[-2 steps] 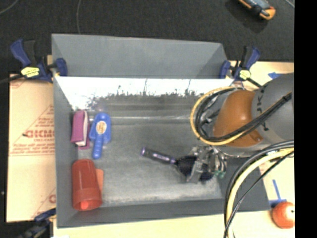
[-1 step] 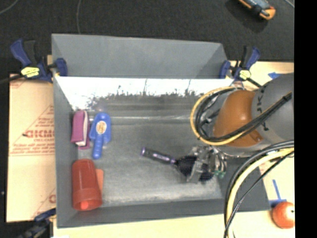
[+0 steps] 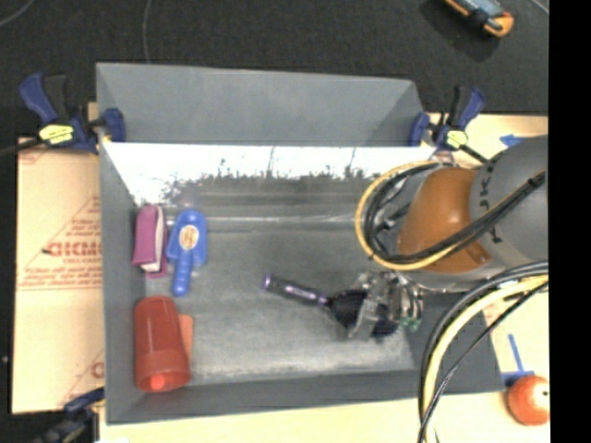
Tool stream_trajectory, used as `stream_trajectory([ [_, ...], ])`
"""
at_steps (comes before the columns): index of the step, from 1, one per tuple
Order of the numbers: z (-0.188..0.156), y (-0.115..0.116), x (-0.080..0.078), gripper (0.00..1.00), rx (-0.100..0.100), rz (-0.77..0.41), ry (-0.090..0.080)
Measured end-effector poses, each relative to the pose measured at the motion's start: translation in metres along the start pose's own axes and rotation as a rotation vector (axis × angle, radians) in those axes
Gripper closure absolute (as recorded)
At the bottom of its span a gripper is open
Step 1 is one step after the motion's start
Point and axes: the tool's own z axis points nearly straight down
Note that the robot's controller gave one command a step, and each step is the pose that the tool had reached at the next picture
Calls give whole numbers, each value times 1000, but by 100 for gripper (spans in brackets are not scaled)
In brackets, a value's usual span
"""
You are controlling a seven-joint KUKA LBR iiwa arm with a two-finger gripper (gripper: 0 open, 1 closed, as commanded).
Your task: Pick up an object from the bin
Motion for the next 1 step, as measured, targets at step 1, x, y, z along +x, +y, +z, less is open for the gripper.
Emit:
stream_trajectory([
  [1, -33, -1, 3, 100, 2, -2, 10],
])
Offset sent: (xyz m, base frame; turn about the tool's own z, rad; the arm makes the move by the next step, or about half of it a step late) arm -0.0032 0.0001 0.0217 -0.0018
